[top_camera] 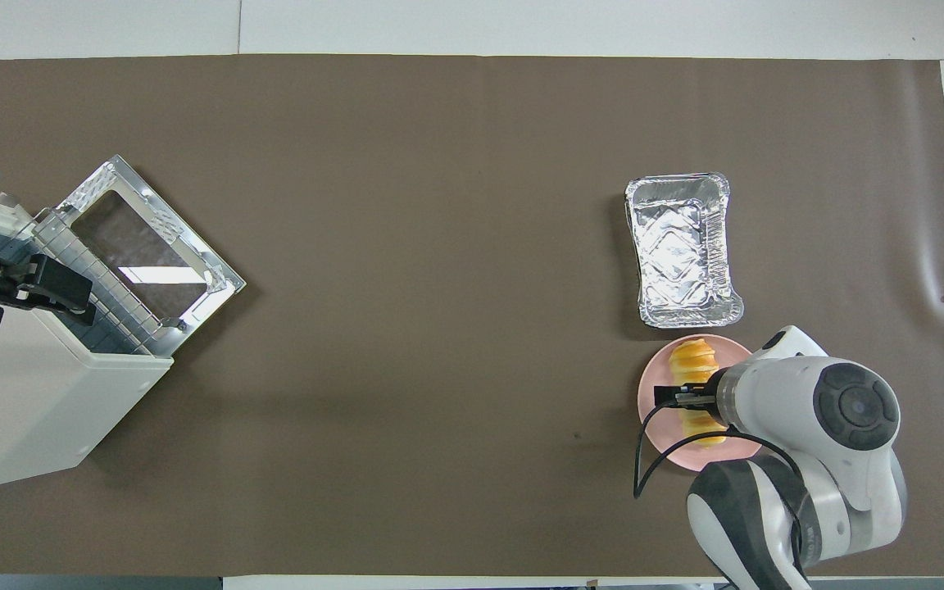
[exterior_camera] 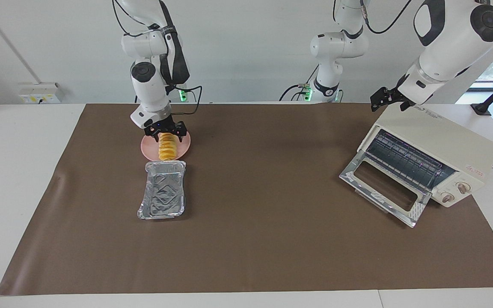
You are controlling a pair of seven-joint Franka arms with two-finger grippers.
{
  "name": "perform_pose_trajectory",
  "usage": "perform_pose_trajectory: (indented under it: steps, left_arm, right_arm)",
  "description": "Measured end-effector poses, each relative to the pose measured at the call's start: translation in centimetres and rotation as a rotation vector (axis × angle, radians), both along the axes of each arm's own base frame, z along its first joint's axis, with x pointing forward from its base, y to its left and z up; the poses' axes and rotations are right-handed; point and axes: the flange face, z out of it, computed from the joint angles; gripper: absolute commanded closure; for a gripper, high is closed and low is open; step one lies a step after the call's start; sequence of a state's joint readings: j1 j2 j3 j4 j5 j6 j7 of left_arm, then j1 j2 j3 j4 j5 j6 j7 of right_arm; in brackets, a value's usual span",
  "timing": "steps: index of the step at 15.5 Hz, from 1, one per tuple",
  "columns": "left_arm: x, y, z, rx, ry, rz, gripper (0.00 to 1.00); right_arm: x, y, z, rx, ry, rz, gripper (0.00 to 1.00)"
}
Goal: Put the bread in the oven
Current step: 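Grasp the yellow bread rolls with the right gripper and lift them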
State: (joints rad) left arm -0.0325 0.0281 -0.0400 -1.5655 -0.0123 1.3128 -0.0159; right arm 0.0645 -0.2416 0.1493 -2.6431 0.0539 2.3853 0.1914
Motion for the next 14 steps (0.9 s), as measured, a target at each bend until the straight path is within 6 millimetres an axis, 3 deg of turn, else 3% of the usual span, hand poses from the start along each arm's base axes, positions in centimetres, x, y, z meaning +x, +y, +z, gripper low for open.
perform_pose_trajectory:
  steps: [1, 4, 7, 8, 12, 14]
  left_arm:
    - [0.0, 0.0, 0.0, 0.000, 0.000, 0.000, 0.00]
    - [0.0, 0.0, 0.0, 0.000, 0.000, 0.000, 0.00]
    - [0.0, 0.0, 0.0, 0.000, 0.000, 0.000, 0.00]
    - [0.0, 0.0, 0.0, 0.000, 0.000, 0.000, 0.00]
    - [0.0, 0.0, 0.0, 0.000, 0.000, 0.000, 0.00]
    - [0.0, 0.0, 0.0, 0.000, 0.000, 0.000, 0.00]
  right_arm:
    - [-0.4, -0.1, -0.6, 0.000, -0.004, 0.001, 0.00]
    - [-1.2, -0.4, -1.8, -0.001, -0.010, 0.000, 0.25]
    - [-1.3, -0.5, -1.9, -0.001, -0.008, 0.000, 0.89]
    - [-1.3, -0.5, -1.9, -0.001, -0.008, 0.000, 1.00]
    - [-1.4, -0.6, -1.3, -0.003, 0.001, 0.040, 1.00]
    - [-1.5, -0.5, 0.0, -0.008, 0.024, 0.044, 1.00]
